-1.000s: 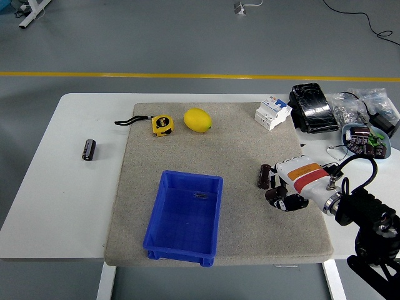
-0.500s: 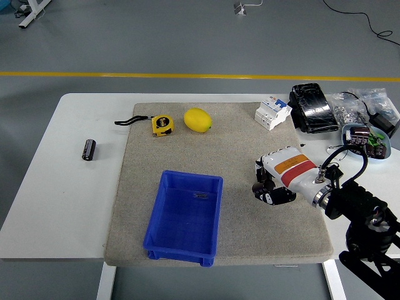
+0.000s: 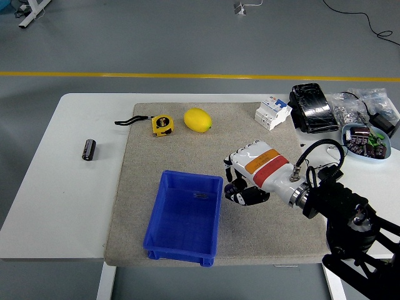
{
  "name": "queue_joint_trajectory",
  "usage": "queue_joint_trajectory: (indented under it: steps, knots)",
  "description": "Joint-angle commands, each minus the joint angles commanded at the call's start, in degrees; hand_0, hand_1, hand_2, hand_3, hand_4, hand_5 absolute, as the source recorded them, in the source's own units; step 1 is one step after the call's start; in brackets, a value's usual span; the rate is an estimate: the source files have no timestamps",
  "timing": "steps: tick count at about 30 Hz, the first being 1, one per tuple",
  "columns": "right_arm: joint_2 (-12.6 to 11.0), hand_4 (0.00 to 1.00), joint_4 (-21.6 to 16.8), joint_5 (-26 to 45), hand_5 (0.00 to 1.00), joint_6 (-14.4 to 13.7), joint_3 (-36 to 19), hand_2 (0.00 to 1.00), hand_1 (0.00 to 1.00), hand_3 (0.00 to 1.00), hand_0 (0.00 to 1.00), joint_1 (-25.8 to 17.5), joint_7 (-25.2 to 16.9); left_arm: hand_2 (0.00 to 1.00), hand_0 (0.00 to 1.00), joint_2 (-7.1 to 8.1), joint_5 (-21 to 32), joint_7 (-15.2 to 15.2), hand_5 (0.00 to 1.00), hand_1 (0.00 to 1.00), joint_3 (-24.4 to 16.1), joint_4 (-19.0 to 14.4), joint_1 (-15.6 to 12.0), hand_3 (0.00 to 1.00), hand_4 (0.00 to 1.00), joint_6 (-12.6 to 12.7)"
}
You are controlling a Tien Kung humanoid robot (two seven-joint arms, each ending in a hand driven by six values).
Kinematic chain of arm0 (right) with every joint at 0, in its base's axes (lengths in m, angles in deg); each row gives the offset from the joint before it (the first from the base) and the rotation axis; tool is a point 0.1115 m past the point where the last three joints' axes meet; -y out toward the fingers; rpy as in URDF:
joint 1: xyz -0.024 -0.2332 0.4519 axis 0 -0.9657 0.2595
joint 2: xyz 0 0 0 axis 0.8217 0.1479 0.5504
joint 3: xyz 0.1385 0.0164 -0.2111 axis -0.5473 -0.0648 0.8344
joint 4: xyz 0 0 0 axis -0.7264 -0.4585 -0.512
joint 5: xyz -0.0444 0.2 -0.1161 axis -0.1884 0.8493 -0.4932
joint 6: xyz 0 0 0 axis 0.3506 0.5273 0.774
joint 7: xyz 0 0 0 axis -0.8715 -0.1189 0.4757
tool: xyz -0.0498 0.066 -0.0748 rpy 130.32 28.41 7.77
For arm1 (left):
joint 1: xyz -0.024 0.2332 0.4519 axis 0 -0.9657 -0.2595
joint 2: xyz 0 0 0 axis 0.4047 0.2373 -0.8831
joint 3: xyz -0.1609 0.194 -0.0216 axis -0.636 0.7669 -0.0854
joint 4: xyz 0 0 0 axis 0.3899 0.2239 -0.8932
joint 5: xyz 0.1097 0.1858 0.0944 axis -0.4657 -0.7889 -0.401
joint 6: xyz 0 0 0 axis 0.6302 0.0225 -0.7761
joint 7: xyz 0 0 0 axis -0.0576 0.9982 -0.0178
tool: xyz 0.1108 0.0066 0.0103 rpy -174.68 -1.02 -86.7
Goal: Pick up the battery,place it into the box
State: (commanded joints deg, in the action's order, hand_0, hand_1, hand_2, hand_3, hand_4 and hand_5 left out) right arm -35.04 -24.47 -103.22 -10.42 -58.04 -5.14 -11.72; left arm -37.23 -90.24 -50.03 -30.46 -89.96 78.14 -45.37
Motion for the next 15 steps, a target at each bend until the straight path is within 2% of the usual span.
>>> queue_joint_trajectory:
  steps: [5, 11, 15]
  knots:
    - [3.17, 0.878, -0.27, 0.0, 0.24, -0.01, 2.98, 0.341, 0.19, 0.407, 0.121, 1.38, 0.11, 0.732, 0.712, 0.22, -0.34, -0.13, 0.666, 0.704, -0.33, 0.0, -0.15, 0.638, 0.666, -0.17]
    - [6.5, 0.88, -0.07, 0.23, 0.239, -0.44, 9.15, 0.341, 0.189, 0.405, 0.12, 4.08, -0.21, 0.731, 0.712, 0.4, -1.17, -0.39, 0.666, 0.706, -0.98, 0.02, -0.23, 0.638, 0.668, -0.5]
    - [7.56, 0.896, 1.59, 0.95, 0.226, -0.85, 11.03, 0.352, 0.193, 0.422, 0.12, 5.11, -0.33, 0.731, 0.712, 0.53, -1.51, -0.53, 0.667, 0.704, -1.32, 0.02, -0.21, 0.637, 0.667, -0.63]
